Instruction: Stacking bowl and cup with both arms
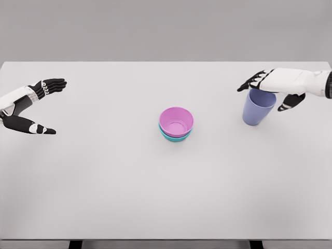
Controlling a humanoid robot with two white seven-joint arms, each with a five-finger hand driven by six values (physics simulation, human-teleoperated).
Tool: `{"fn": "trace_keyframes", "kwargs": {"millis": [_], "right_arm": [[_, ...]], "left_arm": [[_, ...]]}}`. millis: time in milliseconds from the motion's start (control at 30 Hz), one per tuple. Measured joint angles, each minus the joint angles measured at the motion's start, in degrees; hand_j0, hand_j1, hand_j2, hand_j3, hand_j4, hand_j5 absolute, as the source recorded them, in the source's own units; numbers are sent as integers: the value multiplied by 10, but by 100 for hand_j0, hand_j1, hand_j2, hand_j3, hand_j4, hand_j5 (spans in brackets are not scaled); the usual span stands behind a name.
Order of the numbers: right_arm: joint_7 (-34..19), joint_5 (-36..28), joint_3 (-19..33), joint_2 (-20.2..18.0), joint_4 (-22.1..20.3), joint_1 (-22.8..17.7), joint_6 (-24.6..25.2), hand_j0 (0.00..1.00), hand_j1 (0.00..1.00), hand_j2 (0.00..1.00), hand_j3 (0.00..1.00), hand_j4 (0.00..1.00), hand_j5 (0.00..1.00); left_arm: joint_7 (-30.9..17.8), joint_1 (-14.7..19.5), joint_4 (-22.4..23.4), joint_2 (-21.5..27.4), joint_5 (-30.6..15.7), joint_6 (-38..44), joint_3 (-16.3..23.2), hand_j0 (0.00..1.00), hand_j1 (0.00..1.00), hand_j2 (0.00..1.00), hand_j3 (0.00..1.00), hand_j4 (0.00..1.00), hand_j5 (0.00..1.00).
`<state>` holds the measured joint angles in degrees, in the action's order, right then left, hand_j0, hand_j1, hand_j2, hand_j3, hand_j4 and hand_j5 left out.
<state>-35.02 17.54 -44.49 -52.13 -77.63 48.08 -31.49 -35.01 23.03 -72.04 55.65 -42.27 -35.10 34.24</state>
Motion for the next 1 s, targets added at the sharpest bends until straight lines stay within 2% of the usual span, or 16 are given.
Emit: {"fn": "trace_keyframes", "kwargs": {"millis": [733,767,833,867,933,1000], "right_arm": [[0,18,-20,40,59,10,-16,97,97,97,97,97,97],[0,19,-20,41,61,10,-16,92,92,92,92,92,92],[0,20,-20,43,63,10,-16,75,75,75,75,75,75],[0,20,-20,43,64,10,-16,71,71,71,71,71,71],[0,18,-20,43,68,10,-15,70,70,70,70,70,70],[0,18,-20,43,70,11,-15,57,57,57,57,57,57]], "left_arm": [[0,0,-1,-5,0,0,0,100,100,100,100,100,100],[0,0,-1,-5,0,0,0,100,100,100,100,100,100],[0,-1,-2,-6,0,0,0,100,100,100,100,100,100],[0,-1,-2,-6,0,0,0,100,100,100,100,100,100],[0,-1,-3,-6,0,0,0,100,100,100,100,100,100],[0,-1,-3,-6,0,0,0,100,100,100,100,100,100]]}}
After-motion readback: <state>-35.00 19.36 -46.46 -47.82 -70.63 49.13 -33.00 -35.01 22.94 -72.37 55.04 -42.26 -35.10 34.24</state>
